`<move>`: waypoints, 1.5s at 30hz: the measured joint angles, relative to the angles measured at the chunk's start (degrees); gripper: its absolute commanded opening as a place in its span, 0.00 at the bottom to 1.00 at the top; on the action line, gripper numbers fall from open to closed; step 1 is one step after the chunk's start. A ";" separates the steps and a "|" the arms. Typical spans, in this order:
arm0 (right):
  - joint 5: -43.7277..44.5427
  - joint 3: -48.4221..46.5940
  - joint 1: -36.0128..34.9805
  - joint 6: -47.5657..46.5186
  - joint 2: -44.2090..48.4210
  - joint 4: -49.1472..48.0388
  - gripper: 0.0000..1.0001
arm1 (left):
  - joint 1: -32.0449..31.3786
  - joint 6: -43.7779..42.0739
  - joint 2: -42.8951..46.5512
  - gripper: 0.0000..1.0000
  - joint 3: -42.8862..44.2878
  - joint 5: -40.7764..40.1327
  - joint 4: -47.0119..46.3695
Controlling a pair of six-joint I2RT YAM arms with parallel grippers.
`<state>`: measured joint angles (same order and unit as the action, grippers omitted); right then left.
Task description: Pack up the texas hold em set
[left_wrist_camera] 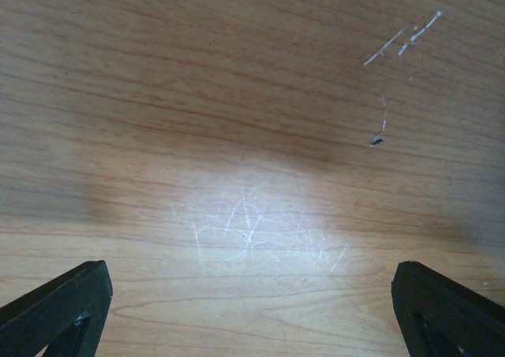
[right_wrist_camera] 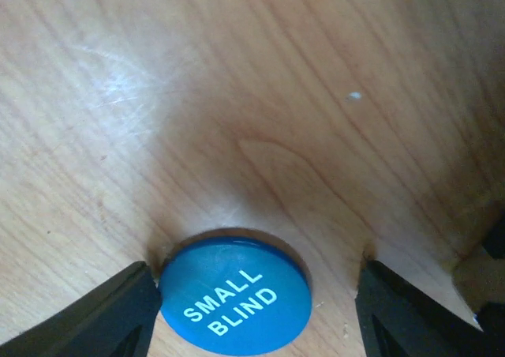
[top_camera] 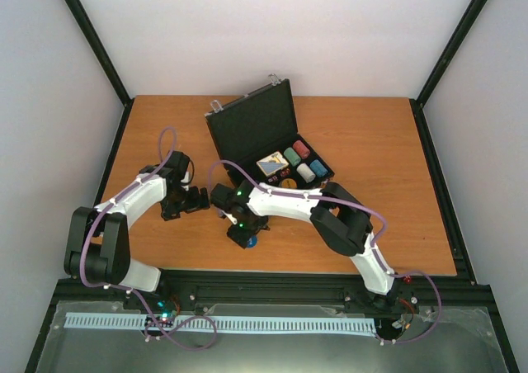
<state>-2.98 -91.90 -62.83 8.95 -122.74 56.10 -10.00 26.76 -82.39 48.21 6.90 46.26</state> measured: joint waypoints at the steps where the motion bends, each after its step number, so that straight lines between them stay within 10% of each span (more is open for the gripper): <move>1: 0.17 0.00 -0.24 0.17 0.00 -0.02 0.66 | 0.00 0.00 0.00 1.00 0.00 -0.02 0.00; 15: 2.34 1.77 -2.36 2.56 0.74 -1.55 0.72 | 0.00 -0.04 -1.29 1.00 -0.22 0.00 -0.07; 28: 2.60 3.45 -1.57 4.07 1.73 -2.95 0.48 | 0.00 -0.07 -1.44 1.00 -0.22 -0.02 -0.31; 45: 6.56 1.29 -1.44 4.13 1.22 1.77 0.43 | 0.00 -0.70 -1.46 1.00 -0.22 0.00 -0.39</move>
<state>3.57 -90.61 -64.27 13.08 -121.51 57.87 -10.00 26.06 -83.85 47.99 6.90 45.87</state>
